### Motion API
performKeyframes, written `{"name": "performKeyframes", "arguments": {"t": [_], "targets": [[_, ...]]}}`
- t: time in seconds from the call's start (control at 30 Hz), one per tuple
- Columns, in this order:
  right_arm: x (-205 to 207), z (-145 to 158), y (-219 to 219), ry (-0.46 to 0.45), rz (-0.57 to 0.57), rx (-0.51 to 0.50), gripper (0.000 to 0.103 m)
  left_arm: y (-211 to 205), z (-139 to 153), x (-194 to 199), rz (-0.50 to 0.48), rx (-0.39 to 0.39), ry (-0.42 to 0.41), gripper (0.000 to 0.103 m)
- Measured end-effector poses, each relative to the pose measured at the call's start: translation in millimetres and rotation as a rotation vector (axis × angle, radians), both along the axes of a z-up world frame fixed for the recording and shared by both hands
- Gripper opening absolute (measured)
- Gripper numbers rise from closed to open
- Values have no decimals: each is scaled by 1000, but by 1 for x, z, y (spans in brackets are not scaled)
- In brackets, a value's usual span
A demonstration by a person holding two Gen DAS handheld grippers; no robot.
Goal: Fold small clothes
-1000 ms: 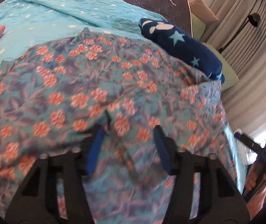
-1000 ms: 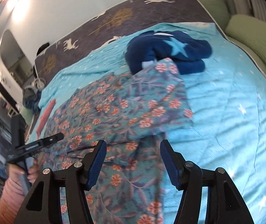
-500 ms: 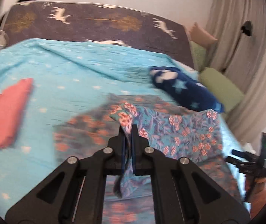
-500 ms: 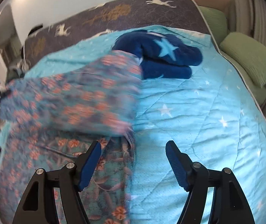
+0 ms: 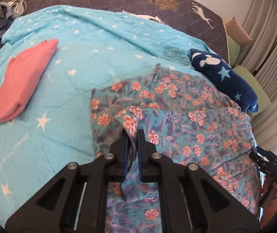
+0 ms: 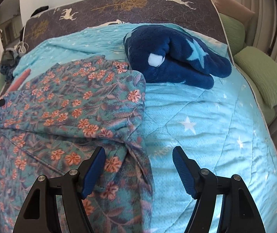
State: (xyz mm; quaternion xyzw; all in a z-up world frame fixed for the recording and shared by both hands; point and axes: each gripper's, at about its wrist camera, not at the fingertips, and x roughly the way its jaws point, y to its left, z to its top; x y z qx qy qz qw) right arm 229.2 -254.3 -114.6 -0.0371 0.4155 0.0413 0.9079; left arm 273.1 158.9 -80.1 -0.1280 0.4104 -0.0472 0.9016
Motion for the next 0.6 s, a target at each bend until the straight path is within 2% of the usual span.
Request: {"name": "performKeyframes", "arguments": {"t": [0.03, 0.07, 0.1, 0.13, 0.27, 0.33, 0.4, 0.5, 0.6], "targets": [[1, -1, 0, 5, 1, -5, 62, 3, -3, 0, 19, 9, 13, 32], [1, -1, 0, 3, 6, 4, 51, 6, -5, 1, 35, 13, 20, 41], [2, -1, -1, 9, 13, 22, 19, 11, -7, -1, 59, 17, 25, 50], [3, 0, -3, 14, 7, 32, 9, 15, -8, -3, 80, 16, 28, 51], [-3, 10, -10, -25, -10, 80, 9, 26, -7, -17, 90, -28, 33, 52], [-7, 14, -14, -31, -19, 92, 9, 21, -6, -24, 55, -18, 23, 58], [-8, 13, -18, -13, -33, 110, 9, 10, -11, -28, 21, 19, 31, 58], [-9, 6, -30, 28, -65, 155, 10, -4, -30, -29, -10, 141, 76, 59], [-15, 8, -40, 25, -67, 197, 14, -5, -25, -37, 20, 167, 56, 59]]}}
